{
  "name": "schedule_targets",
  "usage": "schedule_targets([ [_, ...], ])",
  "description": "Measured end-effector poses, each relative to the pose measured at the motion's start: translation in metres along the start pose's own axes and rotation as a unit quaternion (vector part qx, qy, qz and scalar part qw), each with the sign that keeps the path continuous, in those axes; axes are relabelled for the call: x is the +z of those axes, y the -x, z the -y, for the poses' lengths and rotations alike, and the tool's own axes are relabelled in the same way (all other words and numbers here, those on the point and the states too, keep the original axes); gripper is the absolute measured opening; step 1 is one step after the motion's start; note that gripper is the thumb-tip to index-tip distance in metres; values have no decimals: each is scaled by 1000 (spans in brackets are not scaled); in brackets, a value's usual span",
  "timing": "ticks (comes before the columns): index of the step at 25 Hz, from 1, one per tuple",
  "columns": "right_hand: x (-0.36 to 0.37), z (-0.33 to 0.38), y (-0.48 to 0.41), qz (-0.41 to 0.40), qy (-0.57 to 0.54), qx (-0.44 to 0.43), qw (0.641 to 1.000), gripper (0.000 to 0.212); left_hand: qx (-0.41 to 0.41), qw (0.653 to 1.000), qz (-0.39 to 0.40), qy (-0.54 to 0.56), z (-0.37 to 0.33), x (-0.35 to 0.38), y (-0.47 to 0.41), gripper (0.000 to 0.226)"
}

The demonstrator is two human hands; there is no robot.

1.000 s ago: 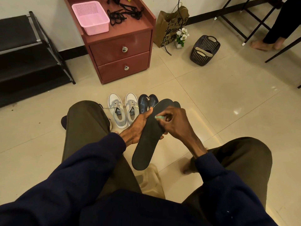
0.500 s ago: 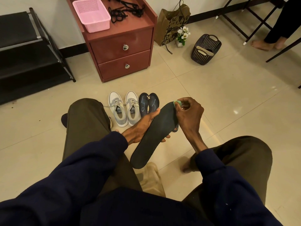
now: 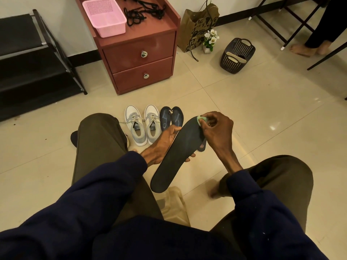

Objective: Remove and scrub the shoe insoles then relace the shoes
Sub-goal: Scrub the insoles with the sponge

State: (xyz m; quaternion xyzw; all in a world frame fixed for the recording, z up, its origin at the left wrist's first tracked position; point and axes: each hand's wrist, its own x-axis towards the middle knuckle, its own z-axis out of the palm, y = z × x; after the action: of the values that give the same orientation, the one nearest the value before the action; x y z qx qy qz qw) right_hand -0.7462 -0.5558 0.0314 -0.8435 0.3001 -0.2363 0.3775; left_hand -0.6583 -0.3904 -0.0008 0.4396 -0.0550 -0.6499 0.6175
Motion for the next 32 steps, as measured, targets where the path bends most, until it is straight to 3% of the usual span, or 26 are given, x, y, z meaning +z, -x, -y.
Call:
schedule_targets([
  [2,5,3,8,0,3,-10,1000,10,-4,1000,-19,8,1,0,-1,68],
  [6,11,22,25,207,-35,-69,975,10,11,998,-45,37,1,-6,-1,61],
  [7,10,23,23,213,-28,-81,973,10,16,997,-48,53,0,-6,-1,58],
  [11,1,8,1,10,4,-31,999,7,12,997,-6,74,-4,0,-1,64],
  [13,1,5,4,-40,4,-23,999,8,2,998,-1,61,-3,-1,-2,66],
  [14,3,9,8,-18,-2,-45,999,8,-2,998,-4,62,-3,-1,-2,67],
  [18,15,28,30,222,-31,-112,968,10,26,994,-62,88,-4,-3,0,51],
  [19,16,28,28,221,-22,-110,969,11,36,992,-68,95,-4,-5,0,47],
  [22,12,15,14,77,36,-78,993,11,35,992,-50,107,-3,-8,-3,46],
  [24,9,10,15,31,46,-72,996,10,23,995,-45,86,-2,-9,-5,50],
  [27,12,22,27,141,7,-92,986,11,43,991,-91,86,-3,-13,-7,31],
  [30,15,38,37,323,-26,-136,936,11,72,988,-121,67,-4,-18,-5,29],
  [32,13,39,32,312,-12,-149,938,12,74,988,-116,71,-6,-15,-5,30],
])
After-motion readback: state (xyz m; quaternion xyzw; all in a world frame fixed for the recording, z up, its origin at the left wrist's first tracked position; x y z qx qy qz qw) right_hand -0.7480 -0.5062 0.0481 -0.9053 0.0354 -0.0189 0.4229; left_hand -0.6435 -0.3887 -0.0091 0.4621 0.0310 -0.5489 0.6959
